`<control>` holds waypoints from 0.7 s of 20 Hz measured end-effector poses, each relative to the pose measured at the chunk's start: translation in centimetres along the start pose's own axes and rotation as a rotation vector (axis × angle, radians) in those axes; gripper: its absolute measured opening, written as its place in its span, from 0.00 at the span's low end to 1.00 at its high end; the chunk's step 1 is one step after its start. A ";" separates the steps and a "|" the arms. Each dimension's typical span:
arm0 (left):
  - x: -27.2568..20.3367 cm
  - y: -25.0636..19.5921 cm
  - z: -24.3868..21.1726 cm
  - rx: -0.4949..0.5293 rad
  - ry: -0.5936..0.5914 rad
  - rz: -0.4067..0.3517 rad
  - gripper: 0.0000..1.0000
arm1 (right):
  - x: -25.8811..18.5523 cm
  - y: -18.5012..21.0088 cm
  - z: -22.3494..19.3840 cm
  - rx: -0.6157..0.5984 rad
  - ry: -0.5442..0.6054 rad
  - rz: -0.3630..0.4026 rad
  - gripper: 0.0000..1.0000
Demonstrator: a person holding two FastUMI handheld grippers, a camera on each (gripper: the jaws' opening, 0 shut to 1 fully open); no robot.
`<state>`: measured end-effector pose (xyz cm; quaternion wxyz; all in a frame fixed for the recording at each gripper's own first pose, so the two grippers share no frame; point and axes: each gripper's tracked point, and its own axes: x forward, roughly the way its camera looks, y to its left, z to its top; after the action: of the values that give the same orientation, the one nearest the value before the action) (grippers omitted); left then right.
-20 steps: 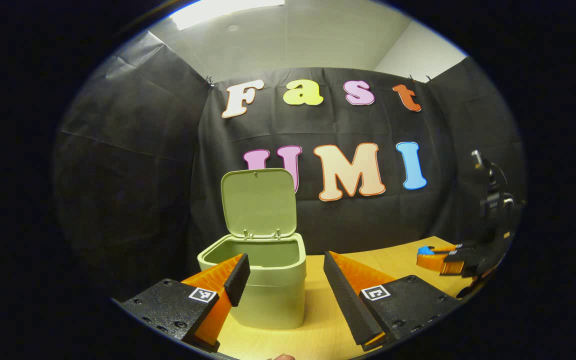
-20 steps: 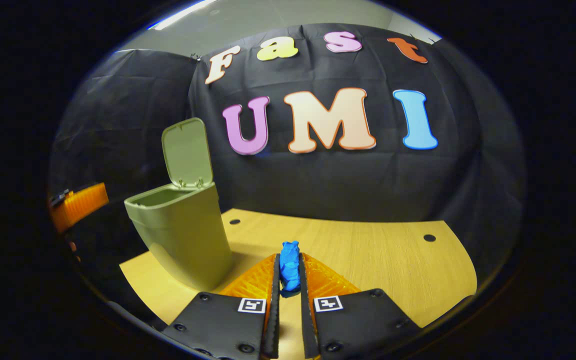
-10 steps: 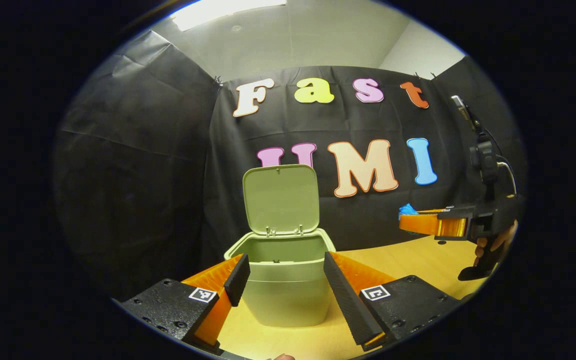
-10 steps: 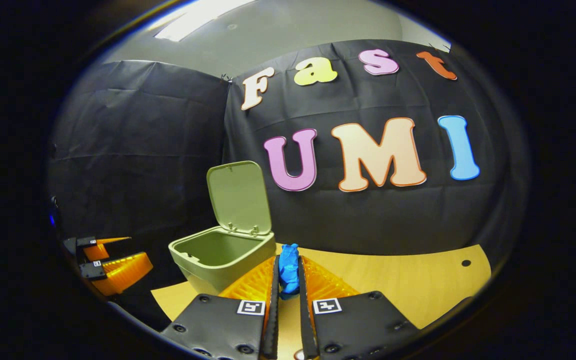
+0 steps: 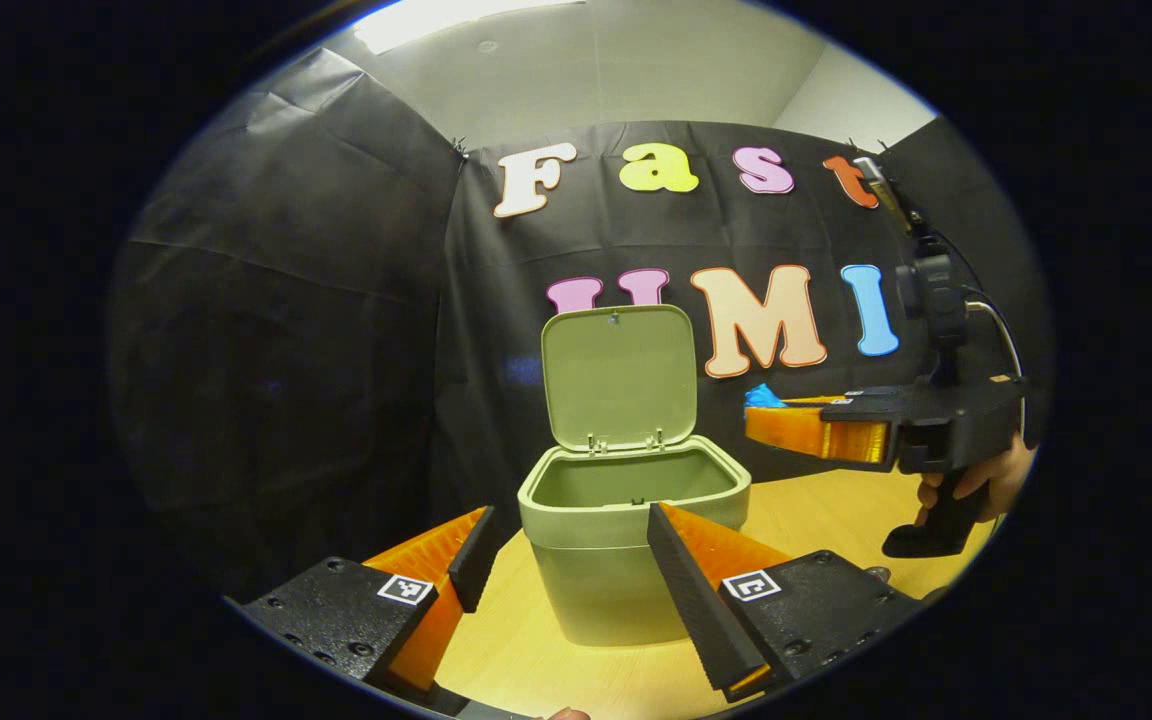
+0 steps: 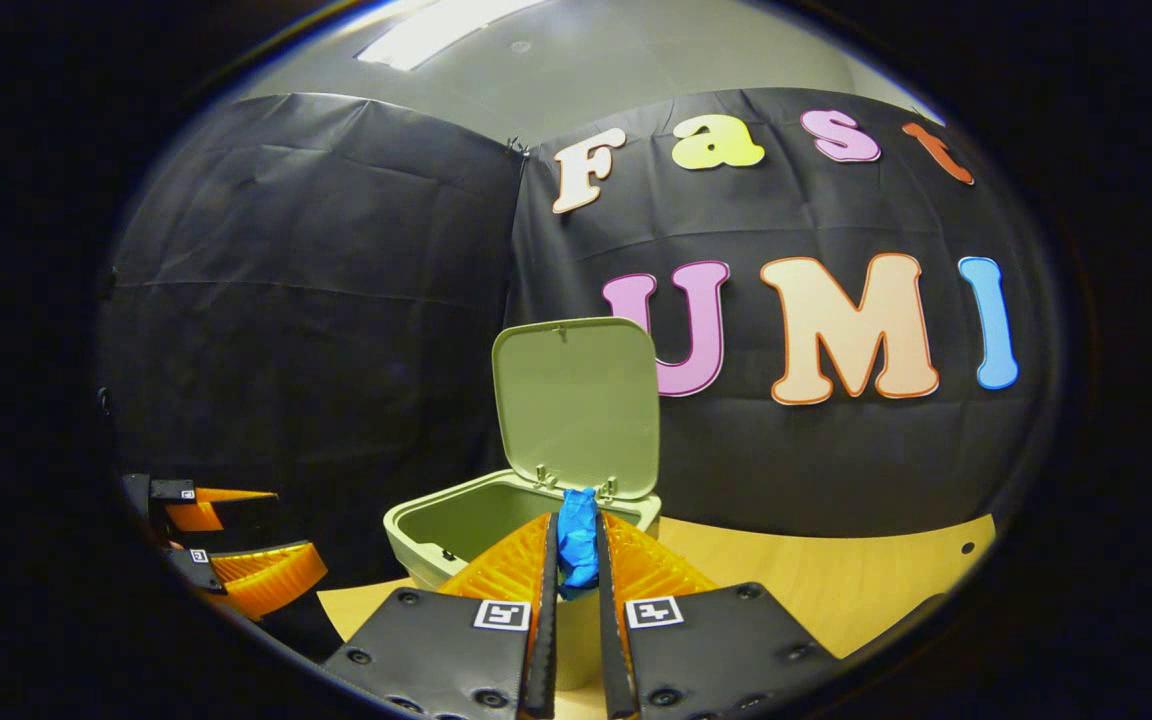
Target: Press the lid of the desktop garbage bin to open it, pick up the crumpled paper on the desktop and throw it into the bin, then pick up the pop can on the desktop and drop it into the bin, and finally close the garbage bin lid.
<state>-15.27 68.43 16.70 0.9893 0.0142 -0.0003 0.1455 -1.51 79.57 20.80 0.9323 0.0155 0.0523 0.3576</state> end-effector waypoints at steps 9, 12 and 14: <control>1.7 -1.5 0.0 -0.024 -0.014 -0.063 0.89 | 3.0 0.3 -2.6 -0.081 0.040 -0.020 0.92; 2.4 -3.9 0.8 -0.039 -0.032 -0.114 0.89 | 0.7 -1.7 -0.4 -0.110 -0.022 -0.068 0.98; 2.8 -6.2 1.5 -0.049 -0.050 -0.162 0.89 | -1.8 -4.2 1.5 -0.117 -0.069 -0.127 0.99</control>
<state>-10.84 63.29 18.08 0.9975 -0.0063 -0.0272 0.0645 0.13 75.23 22.12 0.9536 -0.0301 0.0001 0.2995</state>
